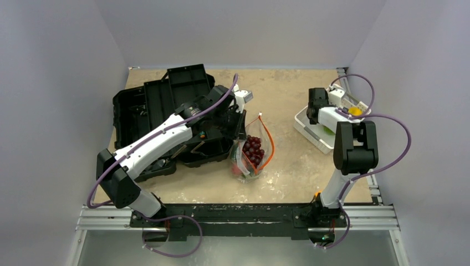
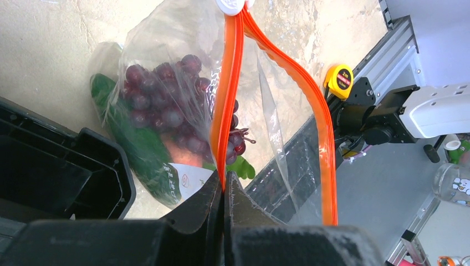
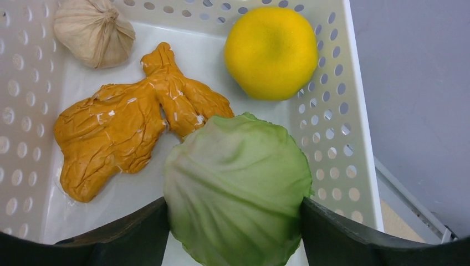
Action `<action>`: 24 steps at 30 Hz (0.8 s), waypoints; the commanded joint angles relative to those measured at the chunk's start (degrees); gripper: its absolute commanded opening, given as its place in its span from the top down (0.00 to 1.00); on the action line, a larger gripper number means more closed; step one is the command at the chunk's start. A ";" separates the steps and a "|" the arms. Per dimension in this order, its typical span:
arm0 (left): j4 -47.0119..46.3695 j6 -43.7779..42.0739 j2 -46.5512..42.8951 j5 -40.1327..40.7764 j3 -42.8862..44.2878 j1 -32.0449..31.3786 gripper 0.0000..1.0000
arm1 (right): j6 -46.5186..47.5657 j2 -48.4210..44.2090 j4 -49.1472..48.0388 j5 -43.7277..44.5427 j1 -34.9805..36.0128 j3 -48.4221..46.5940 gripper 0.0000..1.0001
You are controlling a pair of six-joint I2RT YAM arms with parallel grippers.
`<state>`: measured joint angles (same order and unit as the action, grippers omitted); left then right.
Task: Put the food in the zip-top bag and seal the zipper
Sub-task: Pick up the fake vegetable from the bin.
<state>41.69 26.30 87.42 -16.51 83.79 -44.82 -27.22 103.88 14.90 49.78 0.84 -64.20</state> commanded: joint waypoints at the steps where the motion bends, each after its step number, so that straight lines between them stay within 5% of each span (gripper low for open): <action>1: -0.41 -1.08 -2.10 -0.30 2.34 -0.24 1.00 | 2.44 -2.09 -2.72 -3.02 -0.58 0.07 0.44; 4: -0.39 -1.08 -1.80 -0.35 2.34 -0.19 1.00 | 3.20 -4.26 -3.55 -4.73 -0.49 0.95 0.80; 8: -0.34 -1.24 -1.63 0.06 2.41 -0.21 1.00 | 2.95 -7.76 -3.47 -6.77 -0.41 1.29 1.00; 13: -0.29 -1.34 -1.39 0.13 2.48 -0.24 1.00 | 3.78 -15.29 -6.47 -11.21 0.23 4.17 1.00; 24: 0.03 -1.43 -0.36 -0.26 2.78 -0.21 1.00 | 6.60 -26.60 -18.85 -48.42 1.36 12.43 1.00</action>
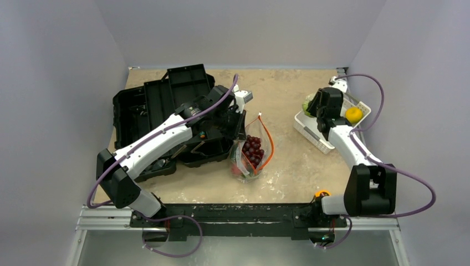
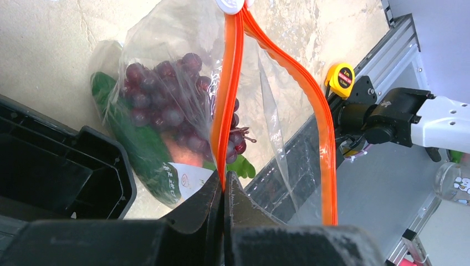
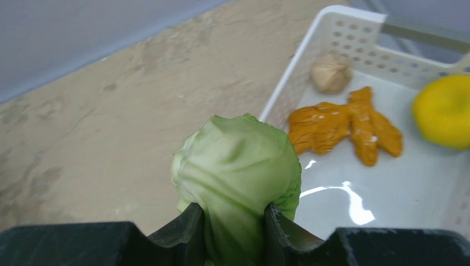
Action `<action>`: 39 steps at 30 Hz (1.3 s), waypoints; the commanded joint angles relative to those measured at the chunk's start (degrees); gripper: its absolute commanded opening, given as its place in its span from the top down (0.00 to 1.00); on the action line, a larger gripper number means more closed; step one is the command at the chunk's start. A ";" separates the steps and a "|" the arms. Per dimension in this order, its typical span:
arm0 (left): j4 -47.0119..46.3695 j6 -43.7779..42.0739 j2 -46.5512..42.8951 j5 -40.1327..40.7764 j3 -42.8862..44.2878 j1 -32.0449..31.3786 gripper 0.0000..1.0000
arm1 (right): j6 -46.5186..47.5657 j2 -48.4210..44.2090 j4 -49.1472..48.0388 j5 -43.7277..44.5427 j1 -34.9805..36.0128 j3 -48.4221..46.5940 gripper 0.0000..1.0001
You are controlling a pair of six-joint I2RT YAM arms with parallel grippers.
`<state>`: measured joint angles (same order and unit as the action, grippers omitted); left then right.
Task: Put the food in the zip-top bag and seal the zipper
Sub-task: Pick up the fake vegetable from the bin, then place the fake vegetable in the zipper food storage bag.
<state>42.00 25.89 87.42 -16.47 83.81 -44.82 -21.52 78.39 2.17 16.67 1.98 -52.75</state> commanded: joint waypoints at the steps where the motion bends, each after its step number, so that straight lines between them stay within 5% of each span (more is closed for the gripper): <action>1: -0.32 -1.02 -0.32 -0.40 2.76 -0.24 1.00 | 0.56 -1.77 -6.48 -16.29 0.22 1.53 1.00; 12: -0.12 -1.19 0.14 -0.23 2.93 -0.23 1.00 | 1.77 -14.68 3.66 -27.61 3.08 0.47 1.00; 19: -0.46 -0.49 0.83 -1.74 2.85 -0.19 1.00 | 9.76 -16.33 12.47 -28.25 20.64 -5.93 1.00; 30: -0.35 -0.66 0.76 -1.02 2.67 -0.18 1.00 | 11.07 -24.88 21.44 -31.86 21.83 -13.21 1.00; 39: -0.08 -0.93 1.09 -0.17 2.76 -0.18 1.00 | 12.42 -30.09 22.58 -45.22 21.88 -12.92 1.00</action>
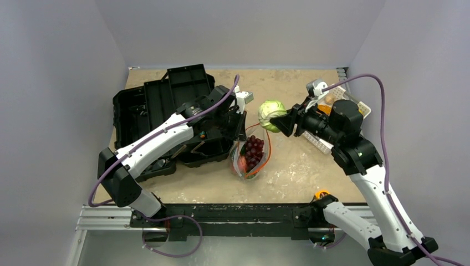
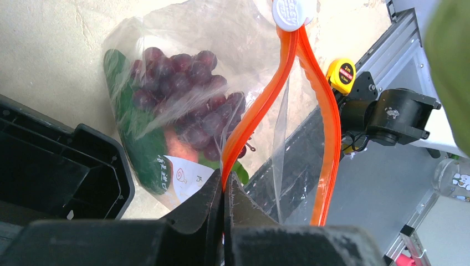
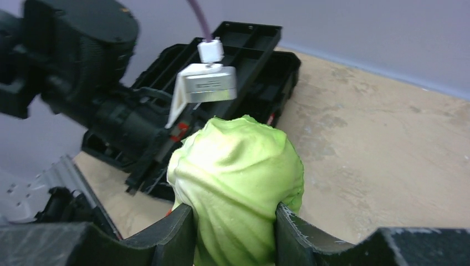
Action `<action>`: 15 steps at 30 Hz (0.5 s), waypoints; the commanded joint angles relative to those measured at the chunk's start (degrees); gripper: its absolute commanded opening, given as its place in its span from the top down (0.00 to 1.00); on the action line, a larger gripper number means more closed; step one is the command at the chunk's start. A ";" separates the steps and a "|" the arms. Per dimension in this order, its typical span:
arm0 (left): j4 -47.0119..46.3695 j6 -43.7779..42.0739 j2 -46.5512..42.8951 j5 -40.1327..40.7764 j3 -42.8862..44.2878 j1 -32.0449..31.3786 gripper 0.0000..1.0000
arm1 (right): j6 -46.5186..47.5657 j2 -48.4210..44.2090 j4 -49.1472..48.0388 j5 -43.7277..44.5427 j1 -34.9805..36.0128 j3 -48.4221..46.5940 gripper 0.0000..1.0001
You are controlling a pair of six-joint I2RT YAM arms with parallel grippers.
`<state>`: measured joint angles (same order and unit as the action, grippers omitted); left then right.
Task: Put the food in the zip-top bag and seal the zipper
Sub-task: Place the fake vegetable in the zipper food storage bag.
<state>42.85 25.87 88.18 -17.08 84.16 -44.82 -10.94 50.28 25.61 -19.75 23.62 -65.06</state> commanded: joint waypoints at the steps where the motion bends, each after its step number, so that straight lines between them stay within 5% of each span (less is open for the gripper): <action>1: -0.98 -0.91 0.39 0.42 2.41 -0.23 1.00 | 2.20 -1.57 -0.48 -9.20 0.26 0.01 1.00; 4: -0.94 -0.82 0.59 0.34 2.32 -0.27 1.00 | 2.05 0.40 0.20 -13.47 0.70 1.43 1.00; 9: -0.30 -1.25 0.46 1.28 2.77 -0.27 1.00 | -4.42 -1.66 -11.98 -20.39 2.34 10.24 1.00; 15: -0.25 -1.52 -0.25 2.21 2.64 -0.31 1.00 | -6.98 -1.48 -15.76 -16.35 2.66 17.42 1.00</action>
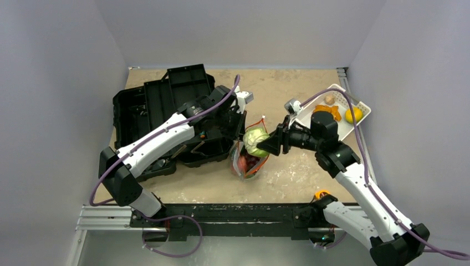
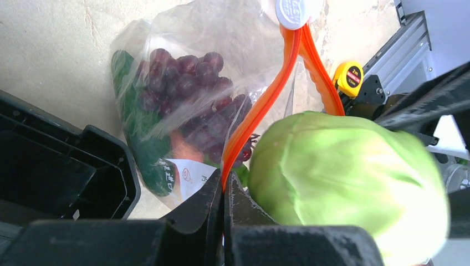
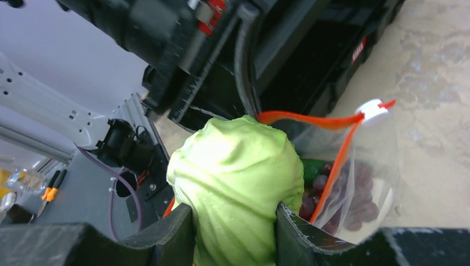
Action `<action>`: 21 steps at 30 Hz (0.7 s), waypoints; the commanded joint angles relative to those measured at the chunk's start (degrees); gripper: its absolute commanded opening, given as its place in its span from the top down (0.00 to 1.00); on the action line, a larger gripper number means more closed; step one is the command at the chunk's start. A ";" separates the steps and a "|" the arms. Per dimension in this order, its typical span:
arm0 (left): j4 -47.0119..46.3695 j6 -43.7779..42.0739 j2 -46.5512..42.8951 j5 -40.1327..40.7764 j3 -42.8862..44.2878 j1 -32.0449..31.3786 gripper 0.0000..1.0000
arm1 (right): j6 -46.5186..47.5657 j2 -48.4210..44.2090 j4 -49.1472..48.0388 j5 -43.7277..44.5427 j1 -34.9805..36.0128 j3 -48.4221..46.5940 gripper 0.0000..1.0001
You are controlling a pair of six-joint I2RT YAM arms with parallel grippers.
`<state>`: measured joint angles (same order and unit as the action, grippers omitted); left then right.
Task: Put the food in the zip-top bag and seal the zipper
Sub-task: Place the fake vegetable in the zipper food storage bag.
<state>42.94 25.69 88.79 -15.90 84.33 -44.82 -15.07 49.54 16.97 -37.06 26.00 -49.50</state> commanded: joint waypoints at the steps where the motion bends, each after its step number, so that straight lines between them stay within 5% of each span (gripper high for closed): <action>1: -0.38 -1.36 -0.84 1.11 2.43 -0.28 1.00 | -2.43 -0.45 -5.75 2.92 0.27 1.97 1.00; 11: -0.67 -1.26 -1.82 0.86 2.26 -0.28 1.00 | -2.26 5.00 4.15 20.80 10.60 -3.48 1.00; 15: -0.70 -1.33 -2.15 1.13 2.23 -0.34 1.00 | -2.81 9.23 8.36 35.46 16.63 -7.29 0.92; 21: -0.68 -1.42 -2.59 1.43 2.15 -0.31 1.00 | -3.17 14.18 11.41 44.56 19.71 -9.93 0.82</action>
<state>46.41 24.29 88.79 -10.02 84.49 -44.10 -17.30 60.62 26.06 -2.90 44.16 -56.95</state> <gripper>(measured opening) 0.005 0.431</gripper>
